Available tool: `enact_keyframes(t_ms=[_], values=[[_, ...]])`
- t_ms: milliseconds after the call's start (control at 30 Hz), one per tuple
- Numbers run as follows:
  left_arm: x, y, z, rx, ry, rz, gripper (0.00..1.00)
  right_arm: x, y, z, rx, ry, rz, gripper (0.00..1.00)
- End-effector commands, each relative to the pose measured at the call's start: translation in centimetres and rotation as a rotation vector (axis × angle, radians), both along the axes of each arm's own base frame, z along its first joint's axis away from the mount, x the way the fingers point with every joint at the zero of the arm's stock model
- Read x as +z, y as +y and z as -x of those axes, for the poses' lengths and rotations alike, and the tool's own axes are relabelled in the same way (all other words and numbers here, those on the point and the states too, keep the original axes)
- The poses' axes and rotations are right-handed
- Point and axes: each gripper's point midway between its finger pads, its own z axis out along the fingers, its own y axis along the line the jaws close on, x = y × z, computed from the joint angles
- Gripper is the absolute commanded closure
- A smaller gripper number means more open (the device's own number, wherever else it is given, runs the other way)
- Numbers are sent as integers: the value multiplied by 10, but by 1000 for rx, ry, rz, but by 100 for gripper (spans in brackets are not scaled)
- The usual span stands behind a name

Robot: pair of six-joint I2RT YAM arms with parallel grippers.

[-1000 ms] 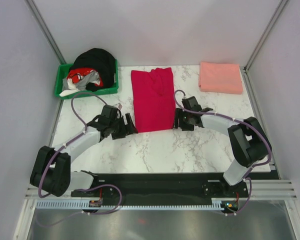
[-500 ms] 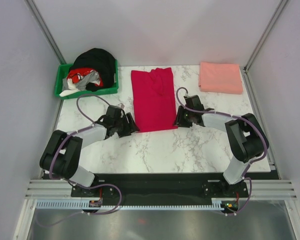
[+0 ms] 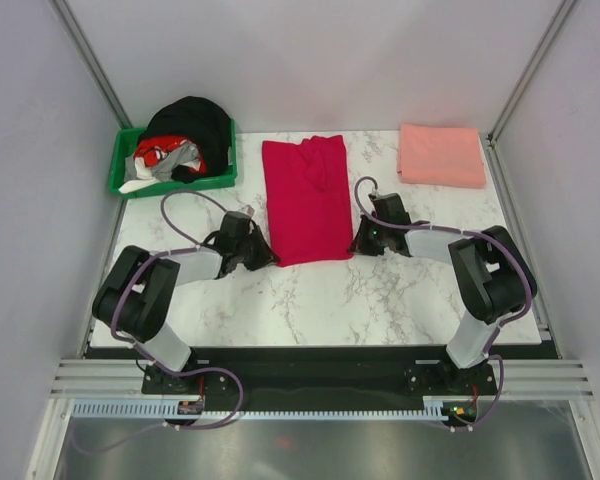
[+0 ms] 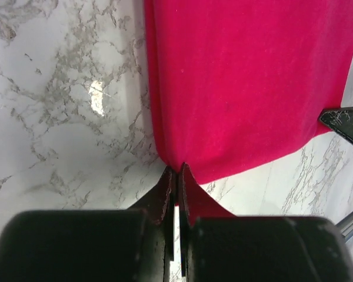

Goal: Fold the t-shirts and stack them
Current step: Fold the tshirt

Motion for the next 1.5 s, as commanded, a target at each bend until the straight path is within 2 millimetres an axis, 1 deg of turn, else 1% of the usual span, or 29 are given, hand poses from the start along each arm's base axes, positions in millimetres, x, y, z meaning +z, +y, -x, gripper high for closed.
enact_keyframes(t_ms=[0,133,167,200,267,300,333,367,400,467,533,567,600,700,767,833,867,933,967,1033,1067,1133,1167,1200,1267,1333,1367,1400,1467], values=[[-6,-2,1,9,14,-15,98,-24,-8,21,6,83,34,100],[7,-9,9,-16,19,-40,98,-6,-5,26,5,70,-7,100],[19,-11,12,-23,-8,-36,98,-7,-7,34,0,88,-7,100],[20,-8,23,-25,16,-54,98,7,-6,36,3,63,-23,100],[26,-10,42,-39,22,-83,98,10,-11,53,-5,92,-27,100],[43,-12,47,-31,-10,-65,98,24,-14,58,-10,67,-40,100],[41,-11,66,-46,20,-107,98,26,-17,65,-16,78,-35,100],[45,-12,76,-48,20,-112,98,22,-25,83,-29,128,-14,100],[60,-14,83,-38,-2,-84,98,38,-26,89,-32,98,-30,100],[61,-18,114,-75,31,-90,98,39,-36,116,-53,147,-10,100],[77,-27,137,-94,27,-25,98,63,-40,128,-74,94,-30,100],[74,-23,147,-89,42,-45,98,65,-45,142,-82,126,-16,100],[78,-23,153,-78,52,-28,98,82,-45,147,-96,85,-42,100],[103,-21,167,-78,31,-12,98,106,-49,160,-106,68,-53,100],[134,-23,161,-66,-21,11,98,126,-49,158,-105,45,-58,100],[148,-13,158,-54,-39,-45,98,136,-53,149,-104,21,-19,100],[170,-13,145,-23,-89,-51,98,154,-53,142,-108,-12,-12,100],[179,-2,134,4,-126,-130,98,159,-55,127,-103,-27,48,100],[194,-4,126,11,-156,-124,98,176,-56,115,-115,-70,59,100],[192,0,108,27,-149,-178,98,176,-53,99,-115,-62,95,100],[196,-2,102,24,-142,-169,98,187,-52,87,-116,-96,109,100],[188,5,81,51,-116,-201,98,181,-48,72,-108,-71,144,100],[190,3,75,46,-109,-185,98,190,-44,63,-101,-93,142,100],[184,3,66,38,-101,-200,98,179,-46,53,-113,-75,187,100],[186,7,46,60,-108,-179,98,187,-41,36,-110,-98,191,100],[174,15,27,73,-85,-204,98,178,-40,21,-106,-82,234,100],[177,12,17,69,-86,-187,98,187,-38,10,-108,-107,230,100],[174,14,11,64,-84,-197,98,177,-38,1,-104,-87,255,100],[167,17,-8,69,-60,-196,98,182,-36,-15,-107,-105,257,100]])
